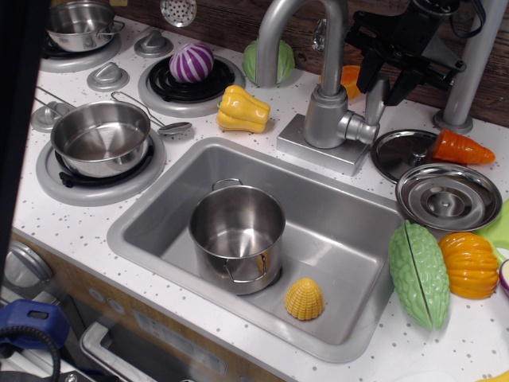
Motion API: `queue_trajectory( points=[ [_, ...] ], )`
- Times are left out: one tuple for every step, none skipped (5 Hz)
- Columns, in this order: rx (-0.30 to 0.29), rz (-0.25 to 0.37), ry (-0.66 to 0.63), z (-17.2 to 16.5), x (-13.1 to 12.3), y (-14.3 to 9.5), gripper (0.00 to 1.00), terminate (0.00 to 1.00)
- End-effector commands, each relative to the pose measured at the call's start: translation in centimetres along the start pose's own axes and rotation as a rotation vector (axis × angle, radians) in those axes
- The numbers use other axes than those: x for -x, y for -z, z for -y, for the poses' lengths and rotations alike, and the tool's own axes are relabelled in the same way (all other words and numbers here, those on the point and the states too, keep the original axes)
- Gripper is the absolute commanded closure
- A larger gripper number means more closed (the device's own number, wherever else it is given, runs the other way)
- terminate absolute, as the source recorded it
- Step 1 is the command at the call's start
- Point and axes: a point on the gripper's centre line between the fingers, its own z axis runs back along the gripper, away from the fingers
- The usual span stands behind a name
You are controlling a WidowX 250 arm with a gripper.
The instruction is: Turn lever vertical to front
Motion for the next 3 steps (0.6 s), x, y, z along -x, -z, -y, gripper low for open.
queue_trajectory(
  points=[
    [0.053, -0.037, -0.069, -0.1, 1.2, -2.7, 1.0, 0.0],
    [0.07, -0.047, -0.113, 0.6, 2.8, -2.3, 1.0, 0.0],
    [0.083, -0.045, -0.139, 1.3, 4.2, -1.6, 1.0, 0.0]
  ],
)
